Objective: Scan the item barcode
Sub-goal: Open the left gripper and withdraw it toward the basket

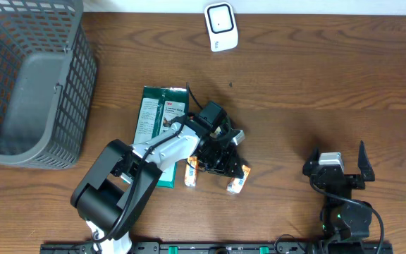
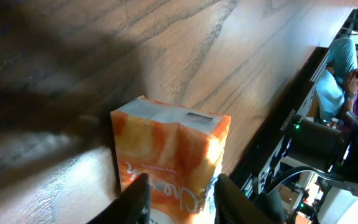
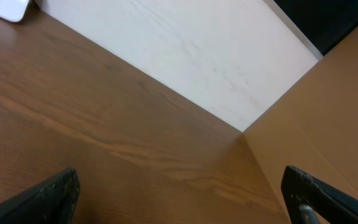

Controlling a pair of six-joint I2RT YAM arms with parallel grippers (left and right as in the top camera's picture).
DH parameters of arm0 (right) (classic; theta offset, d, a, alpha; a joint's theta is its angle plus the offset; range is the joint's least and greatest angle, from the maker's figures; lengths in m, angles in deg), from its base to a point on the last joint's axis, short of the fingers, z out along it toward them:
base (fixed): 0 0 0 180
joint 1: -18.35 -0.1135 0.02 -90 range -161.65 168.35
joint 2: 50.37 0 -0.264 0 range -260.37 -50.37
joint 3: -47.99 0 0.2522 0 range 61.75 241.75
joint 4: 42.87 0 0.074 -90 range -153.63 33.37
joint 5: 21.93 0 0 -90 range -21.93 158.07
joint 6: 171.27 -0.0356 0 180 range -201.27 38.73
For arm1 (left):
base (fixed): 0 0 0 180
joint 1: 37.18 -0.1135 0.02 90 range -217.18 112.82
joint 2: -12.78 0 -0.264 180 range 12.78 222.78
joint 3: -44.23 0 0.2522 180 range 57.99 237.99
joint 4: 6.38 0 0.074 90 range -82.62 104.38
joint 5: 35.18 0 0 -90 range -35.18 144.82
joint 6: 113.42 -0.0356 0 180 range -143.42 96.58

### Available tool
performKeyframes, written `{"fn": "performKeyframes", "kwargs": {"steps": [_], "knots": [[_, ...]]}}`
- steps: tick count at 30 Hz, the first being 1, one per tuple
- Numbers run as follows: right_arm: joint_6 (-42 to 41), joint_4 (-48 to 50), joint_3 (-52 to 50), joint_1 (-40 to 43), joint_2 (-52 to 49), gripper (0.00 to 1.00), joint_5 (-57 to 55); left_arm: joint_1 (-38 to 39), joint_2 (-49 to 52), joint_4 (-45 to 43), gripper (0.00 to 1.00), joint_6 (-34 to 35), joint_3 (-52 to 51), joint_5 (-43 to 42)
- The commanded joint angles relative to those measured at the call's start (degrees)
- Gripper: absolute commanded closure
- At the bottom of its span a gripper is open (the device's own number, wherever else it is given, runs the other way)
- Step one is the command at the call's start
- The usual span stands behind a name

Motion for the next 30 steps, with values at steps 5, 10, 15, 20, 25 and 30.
{"fn": "performKeyframes", "kwargs": {"steps": [5,10,15,20,25,30], "knots": [[0.37,-0.24,-0.02,-0.39,0.11,0.01,-0.55,-0.35,-0.94,1.25,0.56,-0.15,0.63,1.51],[0.37,-0.24,-0.02,-0.39,0.11,0.01,-0.55,-0.35,-3.34,2.67,0.52,-0.37,0.72,4.81],[0.37,-0.24,-0.02,-0.39,0.11,0.01,-0.55,-0.37,-7.41,2.67,0.47,-0.35,0.87,5.79],[0.37,-0.24,-0.02,-0.39,0.11,0.01,-0.55,-0.42,-12.48,3.45,0.40,-0.35,1.44,9.88],[0.37,-0.22,-0.02,-0.39,0.11,0.01,-0.55,-2.10,-19.21,3.58,0.36,0.33,1.62,10.54],[0.37,-0.24,-0.02,-0.39,0.11,0.01,-0.55,-6.64,-26.14,6.36,0.35,2.73,2.49,15.32]]}}
